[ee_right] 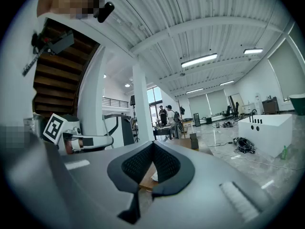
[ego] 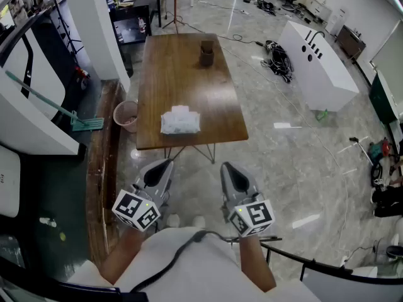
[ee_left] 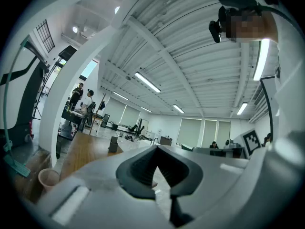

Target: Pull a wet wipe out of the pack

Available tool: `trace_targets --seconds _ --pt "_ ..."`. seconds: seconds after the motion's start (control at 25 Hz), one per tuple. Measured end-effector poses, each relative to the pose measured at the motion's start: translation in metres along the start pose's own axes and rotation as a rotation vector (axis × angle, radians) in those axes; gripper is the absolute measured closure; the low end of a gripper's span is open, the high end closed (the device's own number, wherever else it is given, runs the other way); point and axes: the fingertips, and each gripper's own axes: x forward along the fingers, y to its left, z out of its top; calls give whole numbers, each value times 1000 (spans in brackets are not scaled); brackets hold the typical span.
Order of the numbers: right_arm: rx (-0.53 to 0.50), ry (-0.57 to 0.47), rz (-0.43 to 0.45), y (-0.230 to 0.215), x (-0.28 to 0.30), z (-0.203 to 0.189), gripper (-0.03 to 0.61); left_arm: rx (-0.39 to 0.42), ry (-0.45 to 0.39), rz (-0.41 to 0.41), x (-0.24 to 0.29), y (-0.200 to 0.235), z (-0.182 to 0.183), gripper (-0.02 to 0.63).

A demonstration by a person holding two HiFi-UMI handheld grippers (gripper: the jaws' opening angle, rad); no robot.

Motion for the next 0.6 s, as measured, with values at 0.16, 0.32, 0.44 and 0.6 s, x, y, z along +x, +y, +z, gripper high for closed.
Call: trace_targets --seconds 0.16,0.32,0.44,0.6 --pt "-4 6 5 -3 0 0 571 -12 -7 7 3 0 1 609" --pt "9 2 6 -7 -3 -2 571 -21 -10 21 3 -1 -1 609" --pt "42 -20 17 -12 -5 2 569 -22 -19 33 4 -2 -1 609" --pt "63 -30 30 -21 -9 3 569 -17 -2 47 6 -3 -7 607"
